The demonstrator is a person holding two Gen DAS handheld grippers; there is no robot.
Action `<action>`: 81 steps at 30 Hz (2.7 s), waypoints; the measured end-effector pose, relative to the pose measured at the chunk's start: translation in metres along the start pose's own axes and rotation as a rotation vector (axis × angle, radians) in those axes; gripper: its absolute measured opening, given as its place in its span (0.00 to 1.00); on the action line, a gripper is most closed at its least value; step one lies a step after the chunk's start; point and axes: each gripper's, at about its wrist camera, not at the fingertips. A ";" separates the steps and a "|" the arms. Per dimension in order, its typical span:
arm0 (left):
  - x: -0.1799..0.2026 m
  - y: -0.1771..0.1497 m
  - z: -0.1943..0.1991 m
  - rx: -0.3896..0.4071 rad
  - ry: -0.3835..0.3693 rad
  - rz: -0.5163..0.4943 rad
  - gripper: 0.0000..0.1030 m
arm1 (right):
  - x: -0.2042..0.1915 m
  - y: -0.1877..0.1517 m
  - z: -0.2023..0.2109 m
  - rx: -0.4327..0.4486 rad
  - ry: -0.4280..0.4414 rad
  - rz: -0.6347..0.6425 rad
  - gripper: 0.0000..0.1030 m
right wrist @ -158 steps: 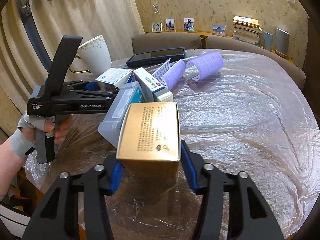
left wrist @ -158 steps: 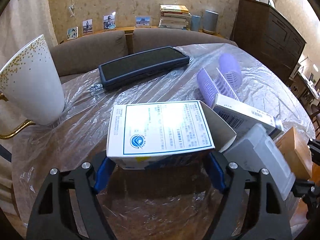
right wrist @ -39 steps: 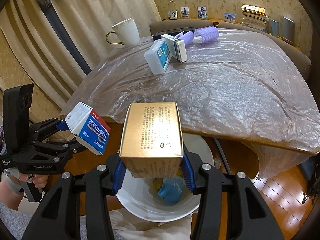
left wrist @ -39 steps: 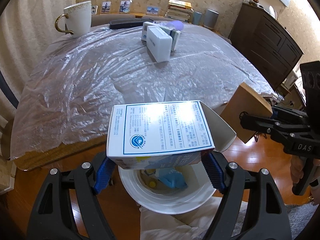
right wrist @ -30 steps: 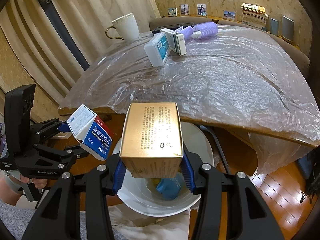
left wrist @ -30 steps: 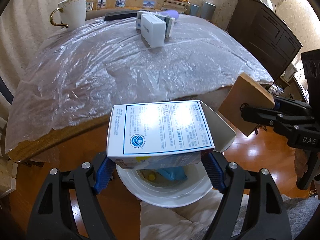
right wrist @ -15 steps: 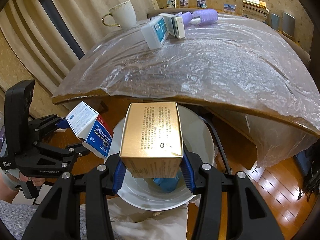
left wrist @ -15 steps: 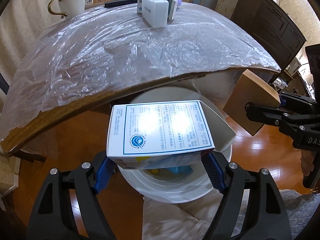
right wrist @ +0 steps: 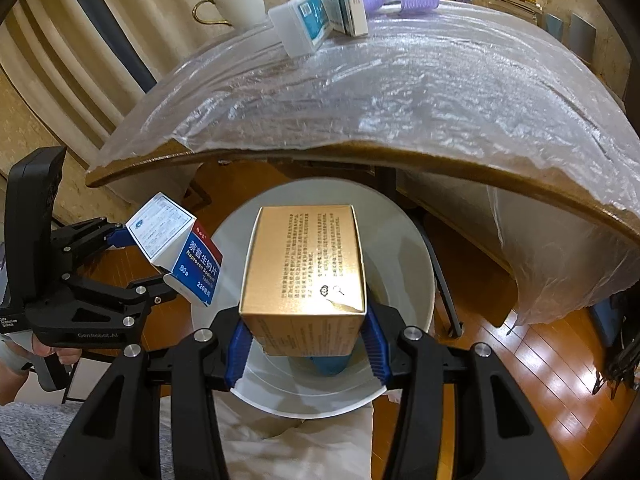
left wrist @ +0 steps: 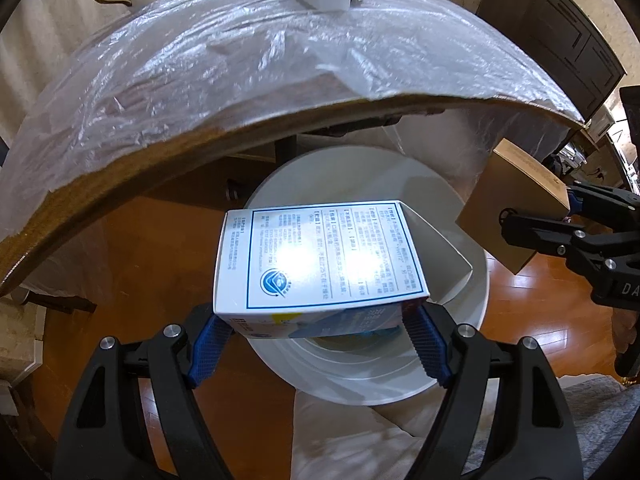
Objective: Collect trash
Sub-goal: 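Carry the white medicine box and tan box over the white bucket, then open both tools over the bucket to drop the two boxes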
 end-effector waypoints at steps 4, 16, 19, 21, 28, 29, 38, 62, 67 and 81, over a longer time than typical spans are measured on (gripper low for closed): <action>-0.001 -0.003 -0.008 -0.006 0.032 -0.013 0.77 | -0.001 -0.002 -0.006 -0.012 -0.005 0.010 0.46; 0.008 -0.003 -0.030 -0.027 0.058 -0.021 0.77 | -0.001 -0.003 -0.028 -0.058 -0.012 0.007 0.46; 0.009 -0.002 -0.036 -0.035 0.063 -0.020 0.77 | 0.000 -0.004 -0.033 -0.069 -0.012 0.002 0.46; 0.010 -0.003 -0.040 -0.038 0.068 -0.023 0.77 | 0.000 -0.004 -0.035 -0.074 -0.013 0.000 0.46; 0.015 -0.001 -0.047 -0.049 0.082 -0.025 0.77 | -0.001 0.002 -0.043 -0.090 -0.019 -0.001 0.46; 0.015 -0.001 -0.048 -0.050 0.083 -0.025 0.77 | -0.001 0.003 -0.044 -0.092 -0.020 -0.001 0.46; 0.008 0.000 -0.052 -0.057 0.103 -0.030 0.77 | -0.003 0.005 -0.047 -0.097 -0.038 0.000 0.46; 0.008 0.006 -0.046 -0.005 0.123 -0.022 0.77 | 0.005 0.010 -0.035 -0.048 -0.064 0.002 0.46; 0.009 0.003 -0.045 0.004 0.134 -0.036 0.77 | 0.007 0.009 -0.037 -0.048 -0.061 -0.006 0.46; -0.001 0.001 -0.045 0.006 0.045 0.034 0.97 | 0.016 0.011 -0.026 -0.001 -0.020 -0.018 0.75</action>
Point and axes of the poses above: each gripper's, at about its wrist camera, not at the fingertips, and z roughly against the way its jaws point, x to its right, y to its top, and after that the axes turned 3 degrees about z, right-handed
